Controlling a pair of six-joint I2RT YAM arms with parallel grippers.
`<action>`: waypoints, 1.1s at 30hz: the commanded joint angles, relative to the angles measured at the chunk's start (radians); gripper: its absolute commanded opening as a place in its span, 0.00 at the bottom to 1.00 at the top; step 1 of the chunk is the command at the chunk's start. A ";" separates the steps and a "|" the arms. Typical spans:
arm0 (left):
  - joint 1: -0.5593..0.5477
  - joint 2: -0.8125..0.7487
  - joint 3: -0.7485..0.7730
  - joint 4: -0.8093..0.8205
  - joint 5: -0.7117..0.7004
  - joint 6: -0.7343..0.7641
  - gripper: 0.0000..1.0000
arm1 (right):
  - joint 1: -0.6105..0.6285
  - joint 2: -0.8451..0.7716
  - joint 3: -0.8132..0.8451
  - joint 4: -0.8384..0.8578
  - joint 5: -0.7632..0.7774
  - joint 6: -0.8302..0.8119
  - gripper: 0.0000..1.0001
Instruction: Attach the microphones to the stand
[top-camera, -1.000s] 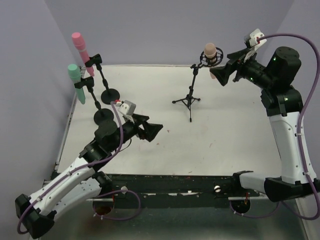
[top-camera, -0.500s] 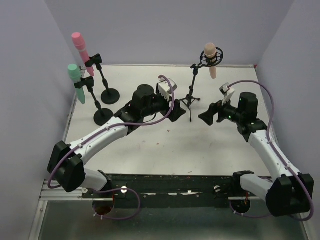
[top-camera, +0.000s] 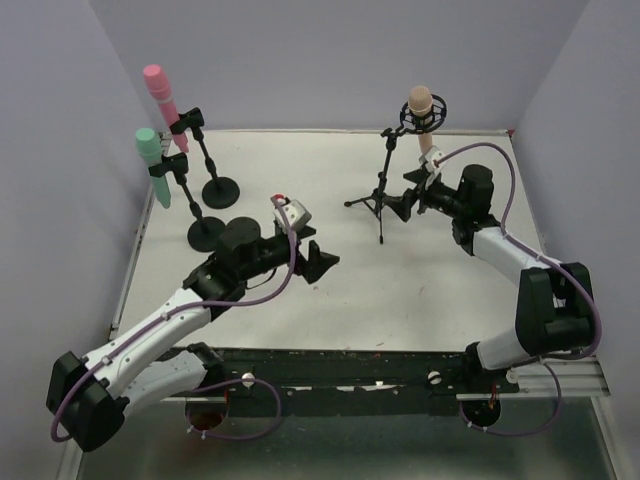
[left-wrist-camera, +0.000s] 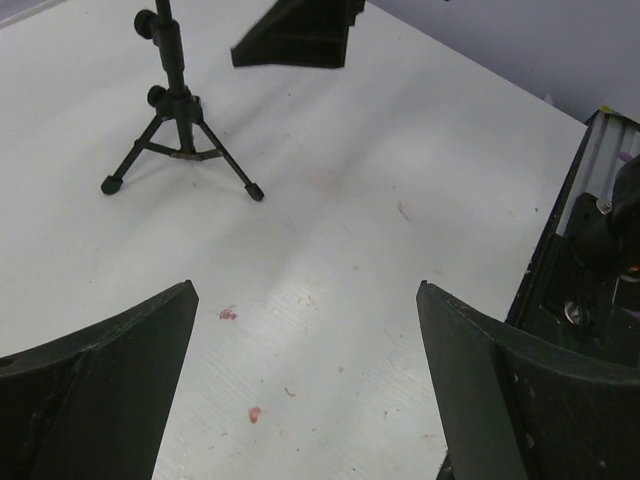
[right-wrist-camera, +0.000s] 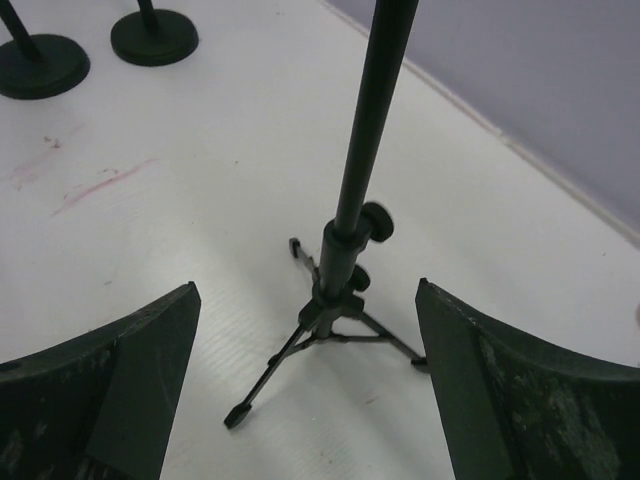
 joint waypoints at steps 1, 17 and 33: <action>0.001 -0.161 -0.144 0.058 -0.068 -0.119 0.99 | 0.015 0.077 0.084 0.255 0.020 0.031 0.93; 0.000 -0.358 -0.267 0.075 -0.137 -0.253 0.99 | 0.088 0.230 0.215 0.371 0.138 0.035 0.55; 0.000 -0.458 -0.293 0.035 -0.146 -0.267 0.99 | -0.175 0.161 0.333 0.155 0.048 0.062 0.07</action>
